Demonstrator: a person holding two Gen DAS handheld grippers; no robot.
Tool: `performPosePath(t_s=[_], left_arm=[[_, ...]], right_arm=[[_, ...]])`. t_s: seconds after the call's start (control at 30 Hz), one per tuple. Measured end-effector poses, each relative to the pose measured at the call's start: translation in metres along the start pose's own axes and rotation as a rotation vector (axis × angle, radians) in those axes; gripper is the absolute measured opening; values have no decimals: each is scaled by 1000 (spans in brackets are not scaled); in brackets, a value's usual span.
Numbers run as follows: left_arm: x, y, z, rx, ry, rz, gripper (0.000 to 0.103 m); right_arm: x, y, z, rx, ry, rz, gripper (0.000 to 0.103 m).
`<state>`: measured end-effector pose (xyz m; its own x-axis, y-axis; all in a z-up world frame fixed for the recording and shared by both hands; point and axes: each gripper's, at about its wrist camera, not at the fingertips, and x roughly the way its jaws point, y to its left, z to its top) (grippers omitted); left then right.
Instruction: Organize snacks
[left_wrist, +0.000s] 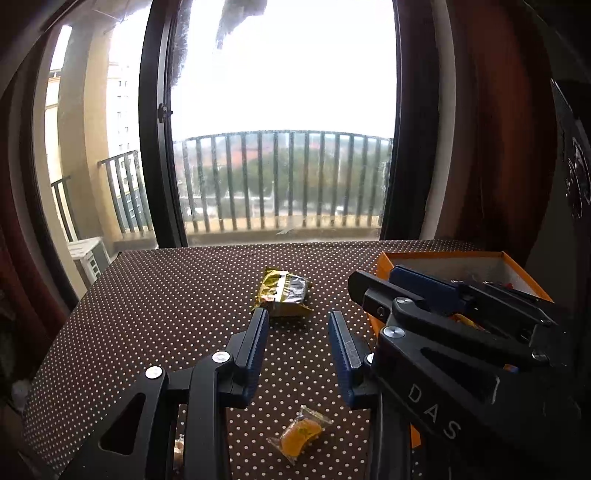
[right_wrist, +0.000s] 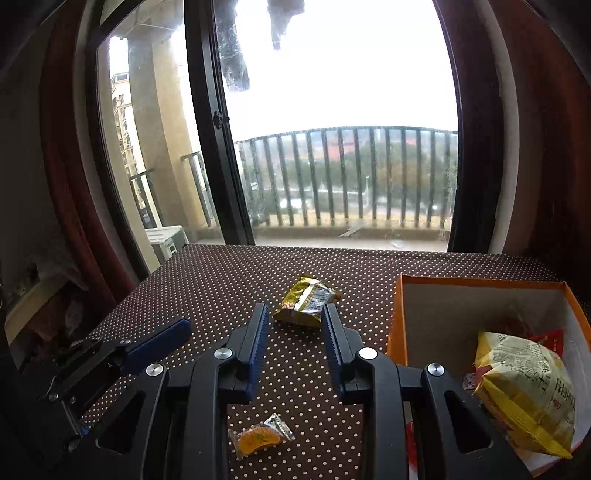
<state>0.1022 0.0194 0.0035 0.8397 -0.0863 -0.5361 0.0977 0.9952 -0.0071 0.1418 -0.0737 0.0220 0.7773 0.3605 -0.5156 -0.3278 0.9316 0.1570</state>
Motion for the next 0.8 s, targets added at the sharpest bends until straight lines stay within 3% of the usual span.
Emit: performPosePath(t_s=[0.43,0.57,0.73,0.8], left_arm=[[21,27,-32,-23,90,-11,33],[24,39,-43,-30,117,-1,36],[30,51,-60,-29,161,12,43],[31,56,-66,-32,174,27,52]], right_arm=[[39,22,-34,13,106,-14,35],[51,26,-46,37,143,-36,53],[62,28,-62,75,193,-46,59],[66,29,-69,88,212,-58,63]])
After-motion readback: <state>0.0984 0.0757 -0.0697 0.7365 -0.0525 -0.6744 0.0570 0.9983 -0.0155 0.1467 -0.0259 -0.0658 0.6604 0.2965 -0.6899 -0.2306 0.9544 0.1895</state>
